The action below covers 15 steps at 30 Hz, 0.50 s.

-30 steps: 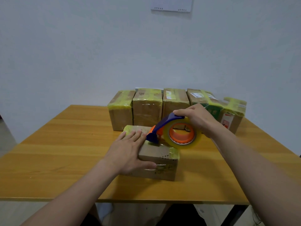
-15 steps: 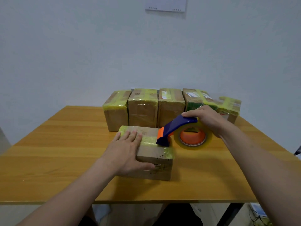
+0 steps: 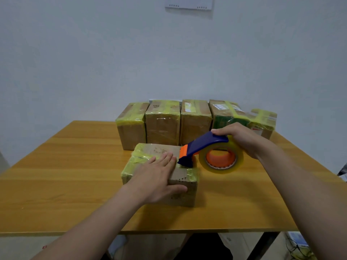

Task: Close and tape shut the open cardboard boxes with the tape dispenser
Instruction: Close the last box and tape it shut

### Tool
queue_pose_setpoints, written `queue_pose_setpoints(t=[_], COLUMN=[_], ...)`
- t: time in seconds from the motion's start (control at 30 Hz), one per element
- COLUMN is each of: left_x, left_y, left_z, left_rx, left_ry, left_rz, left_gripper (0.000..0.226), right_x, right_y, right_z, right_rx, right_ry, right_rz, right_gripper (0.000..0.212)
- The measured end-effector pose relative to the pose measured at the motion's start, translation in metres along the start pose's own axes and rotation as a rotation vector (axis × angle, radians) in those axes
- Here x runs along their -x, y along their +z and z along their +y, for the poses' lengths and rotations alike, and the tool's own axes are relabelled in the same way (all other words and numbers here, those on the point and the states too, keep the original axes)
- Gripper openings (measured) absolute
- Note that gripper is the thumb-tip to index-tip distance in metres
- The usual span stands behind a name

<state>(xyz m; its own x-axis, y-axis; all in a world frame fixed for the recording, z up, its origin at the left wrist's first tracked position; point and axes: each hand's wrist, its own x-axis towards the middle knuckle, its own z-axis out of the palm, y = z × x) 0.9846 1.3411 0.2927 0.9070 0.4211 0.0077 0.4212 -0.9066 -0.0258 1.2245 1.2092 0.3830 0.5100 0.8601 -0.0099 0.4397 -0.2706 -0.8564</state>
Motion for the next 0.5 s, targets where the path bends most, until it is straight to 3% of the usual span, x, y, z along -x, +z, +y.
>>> queue_pose_setpoints(t=[0.27, 0.5], left_x=[0.002, -0.004], left_y=[0.001, -0.014], left_z=[-0.001, 0.025], left_rx=[0.002, 0.048], left_ry=[-0.015, -0.056], left_rz=[0.011, 0.045], left_gripper=[0.109, 0.123], right_x=[0.012, 0.008], right_y=[-0.013, -0.009], right_z=[0.021, 0.02], right_rx=[-0.059, -0.001], right_ry=[0.031, -0.067], right_rz=[0.059, 0.092], right_gripper=[0.032, 0.034])
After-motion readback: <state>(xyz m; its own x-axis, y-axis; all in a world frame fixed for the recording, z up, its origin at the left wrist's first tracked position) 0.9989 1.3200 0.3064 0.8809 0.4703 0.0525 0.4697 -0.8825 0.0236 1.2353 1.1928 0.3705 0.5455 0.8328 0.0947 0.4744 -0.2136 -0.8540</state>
